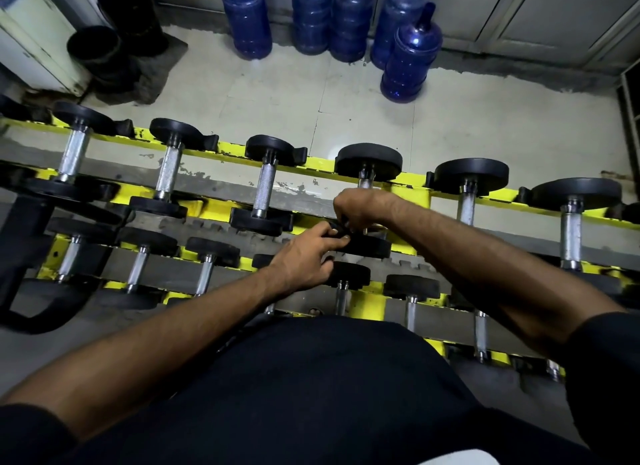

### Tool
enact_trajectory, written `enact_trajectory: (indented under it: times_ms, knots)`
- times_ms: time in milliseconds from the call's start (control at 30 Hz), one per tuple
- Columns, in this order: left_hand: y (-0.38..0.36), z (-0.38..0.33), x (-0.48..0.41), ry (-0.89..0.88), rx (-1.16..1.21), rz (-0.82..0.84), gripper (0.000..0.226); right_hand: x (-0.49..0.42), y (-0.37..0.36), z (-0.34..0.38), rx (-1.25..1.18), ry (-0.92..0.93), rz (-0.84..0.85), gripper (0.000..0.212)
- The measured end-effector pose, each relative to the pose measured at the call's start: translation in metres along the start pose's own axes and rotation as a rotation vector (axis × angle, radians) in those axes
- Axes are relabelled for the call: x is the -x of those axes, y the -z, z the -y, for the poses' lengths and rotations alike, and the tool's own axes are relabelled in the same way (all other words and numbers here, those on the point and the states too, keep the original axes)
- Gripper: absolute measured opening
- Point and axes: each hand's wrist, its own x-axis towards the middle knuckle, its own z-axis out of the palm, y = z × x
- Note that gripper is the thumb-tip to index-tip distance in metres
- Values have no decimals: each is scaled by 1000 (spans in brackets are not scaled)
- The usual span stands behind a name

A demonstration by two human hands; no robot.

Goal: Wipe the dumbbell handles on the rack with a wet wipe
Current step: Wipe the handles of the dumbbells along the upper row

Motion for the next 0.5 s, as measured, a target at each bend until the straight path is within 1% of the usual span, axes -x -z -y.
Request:
enact_trajectory:
  times_ms: [67,133,233,300,400,433,500]
  knots:
    - [0,-1,1,-7,-2,-5,55,-1,-1,-1,68,-10,-52,18]
    - [0,-1,2,-12,-3,-6,54,-3,-6,0,154,14,-46,20]
    - [2,-2,1,-7,-3,1,52,-3,-9,5,116,32,1,17]
    - [2,-3,0,-10,-2,-1,52,2,-7,2,20,24,-32,10]
    - [0,-1,1,1,11,1,55,14,-17,-18,-214,-45,-161,9]
    - [0,-1,1,5,13,1,55,19,-25,-24,-318,-93,-221,10]
    - [0,-1,1,8,16,-7,55,28,-45,-32,-566,-248,-325,2]
